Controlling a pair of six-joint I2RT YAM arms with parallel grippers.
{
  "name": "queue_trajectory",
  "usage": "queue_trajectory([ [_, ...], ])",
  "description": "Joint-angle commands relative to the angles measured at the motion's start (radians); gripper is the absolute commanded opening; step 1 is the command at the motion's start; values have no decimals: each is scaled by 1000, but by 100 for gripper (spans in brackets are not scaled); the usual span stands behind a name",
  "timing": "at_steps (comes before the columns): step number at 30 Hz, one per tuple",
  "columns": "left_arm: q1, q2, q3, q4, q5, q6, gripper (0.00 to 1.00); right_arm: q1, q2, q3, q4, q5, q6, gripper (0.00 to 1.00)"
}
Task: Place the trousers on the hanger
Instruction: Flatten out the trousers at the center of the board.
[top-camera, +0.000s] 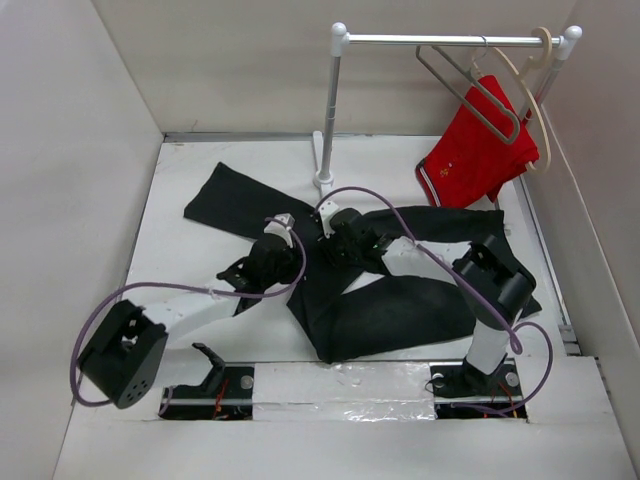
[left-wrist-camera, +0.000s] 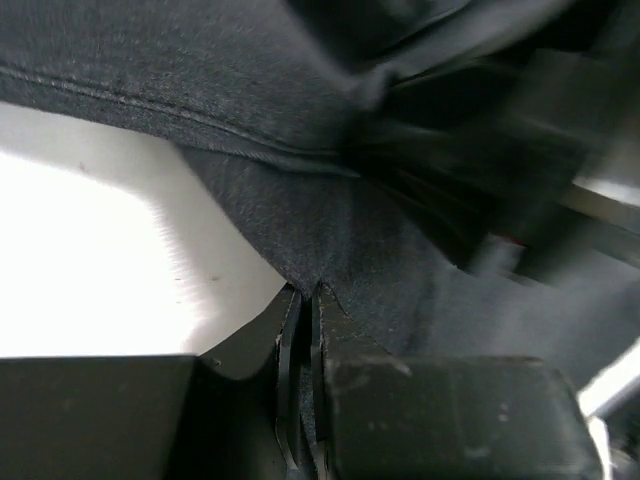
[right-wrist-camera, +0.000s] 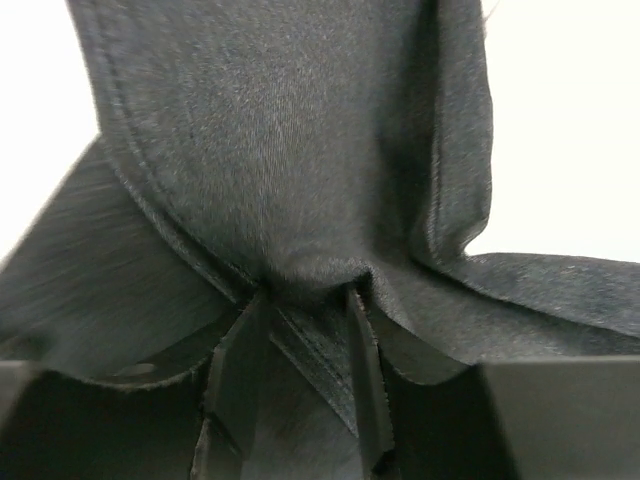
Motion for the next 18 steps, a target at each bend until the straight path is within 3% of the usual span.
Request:
queue_trajectory([
  [1, -4, -111, -25, -50, 25, 9, 0, 0, 11, 61, 33, 79, -13, 40],
  [3, -4, -142, -37, -77, 42, 6, 0, -11, 31, 75, 24, 111, -9, 39],
  [9, -4, -346, -100, -198, 62, -61, 0, -109, 86, 86, 42, 53, 9, 25],
  [13, -13, -559, -118, -286, 75, -96, 0, -150, 103, 77, 61, 9, 9, 25],
  [18, -13, -717, -121, -341, 112, -144, 0, -160, 97, 77, 53, -33, 9, 27],
])
